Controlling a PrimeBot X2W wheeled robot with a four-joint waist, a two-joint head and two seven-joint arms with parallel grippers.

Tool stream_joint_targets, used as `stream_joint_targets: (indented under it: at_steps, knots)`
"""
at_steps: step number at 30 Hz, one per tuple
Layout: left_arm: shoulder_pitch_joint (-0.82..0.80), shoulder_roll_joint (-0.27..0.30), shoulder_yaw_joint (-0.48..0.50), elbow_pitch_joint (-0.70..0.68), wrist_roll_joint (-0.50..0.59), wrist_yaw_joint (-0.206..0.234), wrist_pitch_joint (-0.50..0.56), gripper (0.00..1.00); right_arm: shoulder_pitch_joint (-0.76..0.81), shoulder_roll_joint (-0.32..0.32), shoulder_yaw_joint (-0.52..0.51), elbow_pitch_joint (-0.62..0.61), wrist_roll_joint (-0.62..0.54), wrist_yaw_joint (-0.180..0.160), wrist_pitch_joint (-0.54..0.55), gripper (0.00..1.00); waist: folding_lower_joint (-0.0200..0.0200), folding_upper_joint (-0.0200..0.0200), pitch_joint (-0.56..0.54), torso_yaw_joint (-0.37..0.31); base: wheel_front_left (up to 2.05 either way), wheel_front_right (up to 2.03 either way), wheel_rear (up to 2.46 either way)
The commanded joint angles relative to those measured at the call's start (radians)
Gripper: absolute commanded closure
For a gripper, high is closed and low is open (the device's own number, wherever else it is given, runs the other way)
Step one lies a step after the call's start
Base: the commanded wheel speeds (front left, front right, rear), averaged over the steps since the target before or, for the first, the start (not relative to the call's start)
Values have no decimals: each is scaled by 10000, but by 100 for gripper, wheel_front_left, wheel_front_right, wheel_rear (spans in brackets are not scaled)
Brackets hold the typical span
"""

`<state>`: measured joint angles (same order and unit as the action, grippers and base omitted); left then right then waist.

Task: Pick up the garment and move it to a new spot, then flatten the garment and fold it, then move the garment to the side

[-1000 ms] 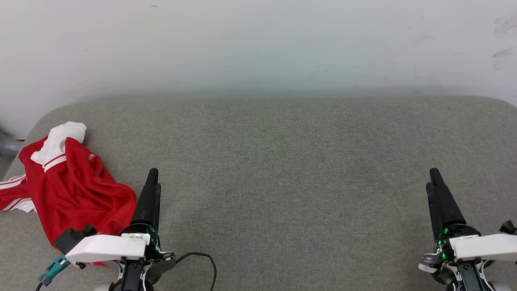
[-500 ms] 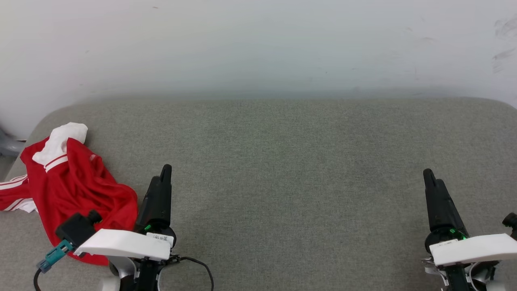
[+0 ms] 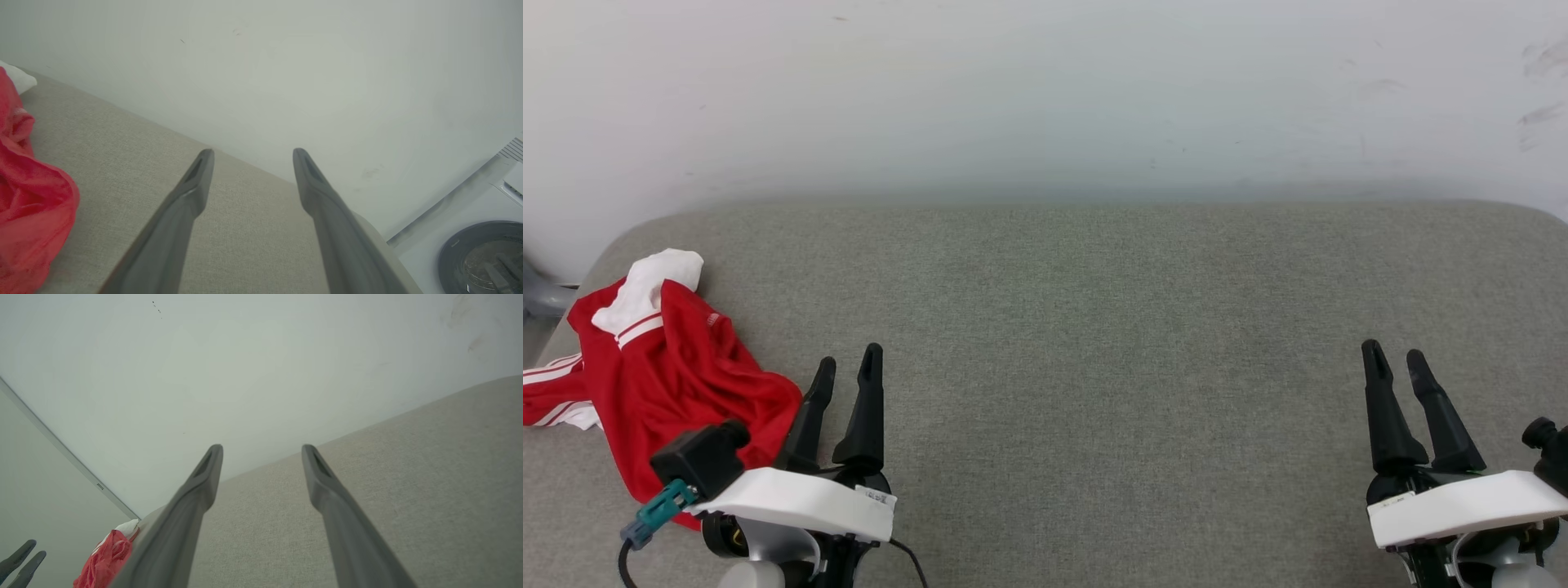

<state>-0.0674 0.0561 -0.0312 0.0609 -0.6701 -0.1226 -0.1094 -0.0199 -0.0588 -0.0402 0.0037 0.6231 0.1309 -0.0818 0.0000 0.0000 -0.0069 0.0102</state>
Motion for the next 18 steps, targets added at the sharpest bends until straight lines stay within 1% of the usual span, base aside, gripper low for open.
stream_joint_targets:
  at_steps: [1,8,18]
  knots:
    - [-65,86,-55,-115,265,13,-69,0,-68,-1,8,-185,-283,-1,-10,0,0,0,2,4,0,0,0]
    - [-167,382,-324,22,1551,227,-276,0,3,-52,-41,-366,-1549,-2,124,0,0,0,9,25,0,0,0]
    - [-185,759,-747,-4,2776,626,-540,0,124,-23,-74,-531,-2977,-2,287,0,0,0,-2,32,0,0,0]
